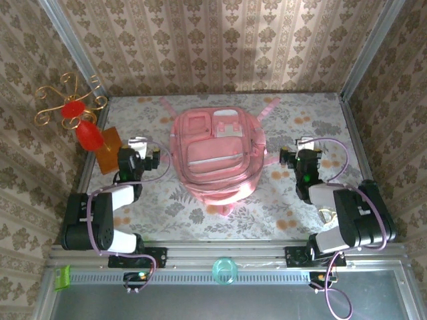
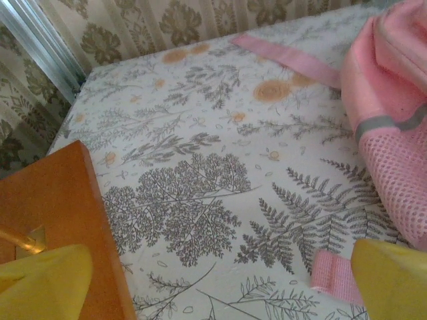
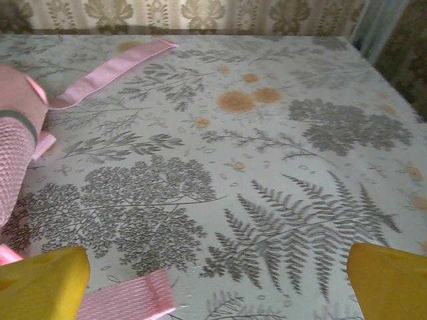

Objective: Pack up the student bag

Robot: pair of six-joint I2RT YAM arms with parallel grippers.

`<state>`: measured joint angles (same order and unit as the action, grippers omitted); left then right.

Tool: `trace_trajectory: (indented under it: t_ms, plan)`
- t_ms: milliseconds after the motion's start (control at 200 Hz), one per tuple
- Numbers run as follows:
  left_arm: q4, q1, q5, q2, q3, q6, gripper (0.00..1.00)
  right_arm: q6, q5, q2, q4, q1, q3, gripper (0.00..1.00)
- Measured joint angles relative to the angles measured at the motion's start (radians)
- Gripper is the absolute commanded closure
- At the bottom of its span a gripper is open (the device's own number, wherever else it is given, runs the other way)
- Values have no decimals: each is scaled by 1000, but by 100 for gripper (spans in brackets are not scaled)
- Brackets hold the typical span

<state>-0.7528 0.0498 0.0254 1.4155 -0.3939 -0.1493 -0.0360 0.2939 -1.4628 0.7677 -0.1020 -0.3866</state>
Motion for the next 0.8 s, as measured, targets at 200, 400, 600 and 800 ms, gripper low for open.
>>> trace_trajectory:
  t_ms: [200, 400, 600, 800]
  plan:
    - [-144, -6, -18, 151, 70, 28, 0, -4, -60, -65, 58, 55, 6, 0]
    - [-156, -11, 8, 147, 18, 47, 0, -12, -86, -64, 67, 63, 5, 0]
    - [-156, -10, 22, 147, 18, 50, 0, -12, -93, -64, 67, 63, 5, 0]
    - [-157, -10, 24, 147, 18, 53, 0, -12, -93, -64, 67, 63, 5, 0]
